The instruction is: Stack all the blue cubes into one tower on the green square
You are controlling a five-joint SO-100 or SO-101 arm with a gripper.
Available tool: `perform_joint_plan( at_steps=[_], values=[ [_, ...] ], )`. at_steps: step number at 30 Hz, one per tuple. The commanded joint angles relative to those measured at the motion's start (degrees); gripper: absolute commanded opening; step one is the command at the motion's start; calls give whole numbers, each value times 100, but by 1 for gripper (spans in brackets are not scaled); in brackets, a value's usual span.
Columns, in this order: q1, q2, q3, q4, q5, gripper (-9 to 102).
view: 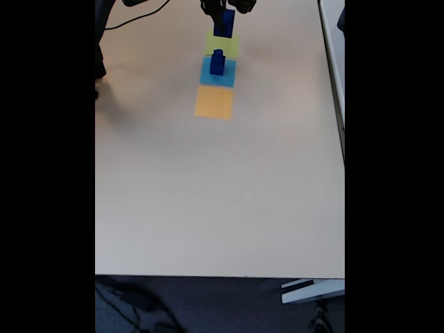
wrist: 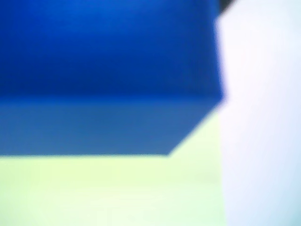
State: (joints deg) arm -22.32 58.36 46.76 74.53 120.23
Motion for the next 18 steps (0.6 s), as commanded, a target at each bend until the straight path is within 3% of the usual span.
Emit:
perform_joint_plan(
  at_steps=[1,18],
  values=[
    [-70,53,-396,-167,79,2],
    [-158,-475,-677,-396,44,2]
  ],
)
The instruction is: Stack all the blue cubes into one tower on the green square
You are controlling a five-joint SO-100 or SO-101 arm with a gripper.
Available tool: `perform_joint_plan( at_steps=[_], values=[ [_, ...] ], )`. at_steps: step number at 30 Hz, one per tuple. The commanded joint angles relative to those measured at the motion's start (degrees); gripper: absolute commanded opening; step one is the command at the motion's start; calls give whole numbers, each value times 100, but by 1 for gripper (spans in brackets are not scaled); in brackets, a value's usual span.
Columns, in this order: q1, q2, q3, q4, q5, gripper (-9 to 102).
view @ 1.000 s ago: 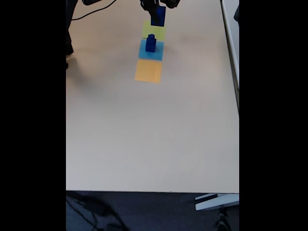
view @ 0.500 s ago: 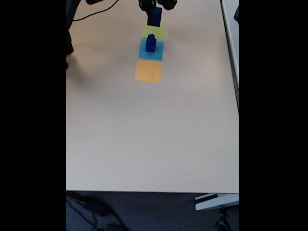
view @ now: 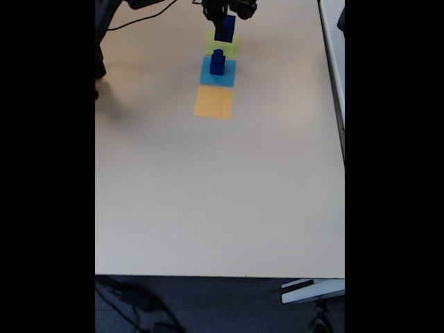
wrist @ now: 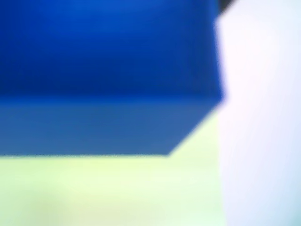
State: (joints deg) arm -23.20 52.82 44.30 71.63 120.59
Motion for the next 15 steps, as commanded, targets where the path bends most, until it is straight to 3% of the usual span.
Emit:
perform_joint_plan(
  at_steps=[1,15],
  values=[
    [-88,70,-439,-97,26,2],
    [-167,-466,-580,-114,-123,2]
  ],
)
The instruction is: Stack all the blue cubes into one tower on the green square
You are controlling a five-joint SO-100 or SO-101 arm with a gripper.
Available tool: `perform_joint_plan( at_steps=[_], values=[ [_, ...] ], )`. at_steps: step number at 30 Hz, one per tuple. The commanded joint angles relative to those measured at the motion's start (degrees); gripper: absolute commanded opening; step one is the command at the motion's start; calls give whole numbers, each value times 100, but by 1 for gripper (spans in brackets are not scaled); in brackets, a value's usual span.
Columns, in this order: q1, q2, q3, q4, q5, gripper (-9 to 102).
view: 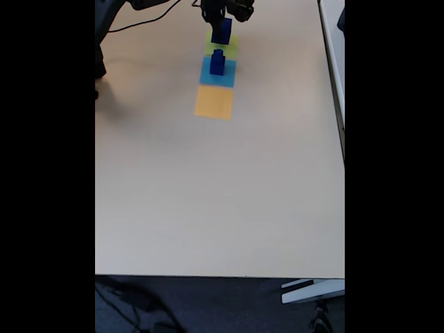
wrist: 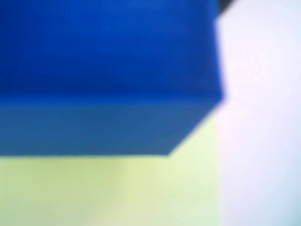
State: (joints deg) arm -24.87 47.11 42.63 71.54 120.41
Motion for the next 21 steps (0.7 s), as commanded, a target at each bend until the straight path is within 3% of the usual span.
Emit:
perform_joint_plan(
  at_steps=[1,21],
  values=[
    [0,97,-413,-105,-123,2],
    [88,-264,-791,-97,-299,3]
  ],
)
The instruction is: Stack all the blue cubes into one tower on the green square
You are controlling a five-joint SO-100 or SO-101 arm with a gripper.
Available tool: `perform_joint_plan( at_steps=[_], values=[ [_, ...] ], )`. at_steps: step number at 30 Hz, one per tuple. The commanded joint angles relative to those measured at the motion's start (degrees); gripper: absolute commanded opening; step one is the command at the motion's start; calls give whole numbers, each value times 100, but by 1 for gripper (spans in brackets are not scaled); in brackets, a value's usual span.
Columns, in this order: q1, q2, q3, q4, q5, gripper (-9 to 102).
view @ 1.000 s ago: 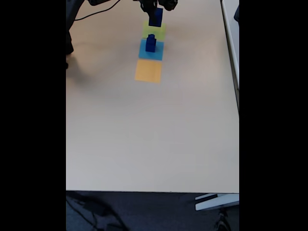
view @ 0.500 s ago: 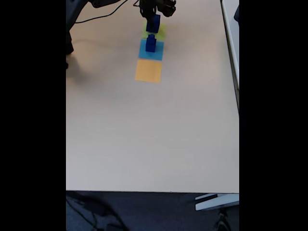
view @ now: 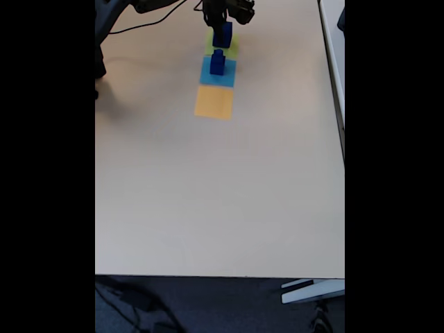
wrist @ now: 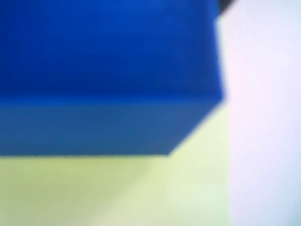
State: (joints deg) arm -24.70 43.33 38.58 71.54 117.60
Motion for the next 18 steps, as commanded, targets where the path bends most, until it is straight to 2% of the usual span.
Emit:
perform_joint_plan(
  at_steps=[1,10,18],
  values=[
    [70,105,-387,-97,-18,3],
    [35,0,-396,-105,105,5],
    [18,-18,-413,-105,149,12]
  ],
)
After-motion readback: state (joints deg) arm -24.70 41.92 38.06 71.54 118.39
